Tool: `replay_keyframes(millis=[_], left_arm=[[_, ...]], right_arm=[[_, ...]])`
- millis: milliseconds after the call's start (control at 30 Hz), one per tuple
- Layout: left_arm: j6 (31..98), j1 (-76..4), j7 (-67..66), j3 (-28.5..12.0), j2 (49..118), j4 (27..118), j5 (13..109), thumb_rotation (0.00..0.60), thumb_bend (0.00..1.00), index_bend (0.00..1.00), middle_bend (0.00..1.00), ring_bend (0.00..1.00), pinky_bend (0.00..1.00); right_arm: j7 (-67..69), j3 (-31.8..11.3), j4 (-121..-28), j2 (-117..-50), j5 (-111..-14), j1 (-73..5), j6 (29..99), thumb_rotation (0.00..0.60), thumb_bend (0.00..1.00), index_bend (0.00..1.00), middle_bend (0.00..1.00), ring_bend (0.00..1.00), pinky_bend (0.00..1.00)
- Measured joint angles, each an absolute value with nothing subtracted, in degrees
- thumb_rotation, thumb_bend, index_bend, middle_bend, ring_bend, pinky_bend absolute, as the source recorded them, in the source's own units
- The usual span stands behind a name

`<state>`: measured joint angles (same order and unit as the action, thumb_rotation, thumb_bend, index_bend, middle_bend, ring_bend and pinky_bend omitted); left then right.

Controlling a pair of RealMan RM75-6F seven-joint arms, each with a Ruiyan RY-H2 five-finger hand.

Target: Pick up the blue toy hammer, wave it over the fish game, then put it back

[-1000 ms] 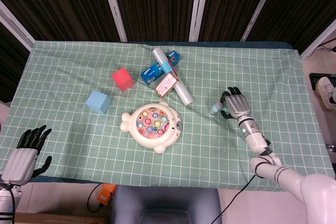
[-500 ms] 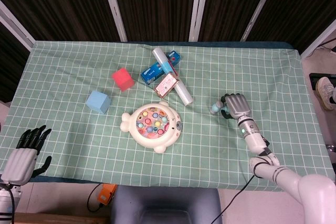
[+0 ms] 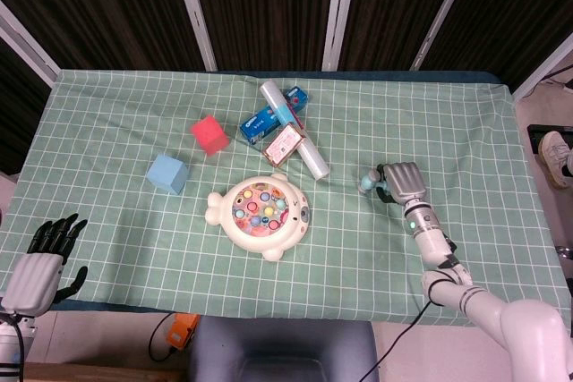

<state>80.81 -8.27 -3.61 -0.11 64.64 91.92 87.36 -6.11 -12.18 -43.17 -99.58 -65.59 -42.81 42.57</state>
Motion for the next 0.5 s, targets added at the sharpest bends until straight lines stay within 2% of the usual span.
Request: replay_keyframes(millis=[233,500], left_arm=[[80.8,-8.3,-3.5,-0.1,64.6,91.9,87.3,0.6,0.42,0.0,0.0,0.0,0.06],[80.8,-8.2,-3.5,-0.1,64.6,91.9,87.4,0.6,0.42,0.0,0.0,0.0,0.06]], right_arm=[[-6.2,-12.0,-40.2,-101.6,-66.7,-42.7,44.3,0.6,0.55,0.99,0.73,0.77,0.82],[-4.6,-11.7,-37.6,-103.1,-68.4,-42.7,45.4,0.6,0.55,1.0,0.76,0.81,0.85]])
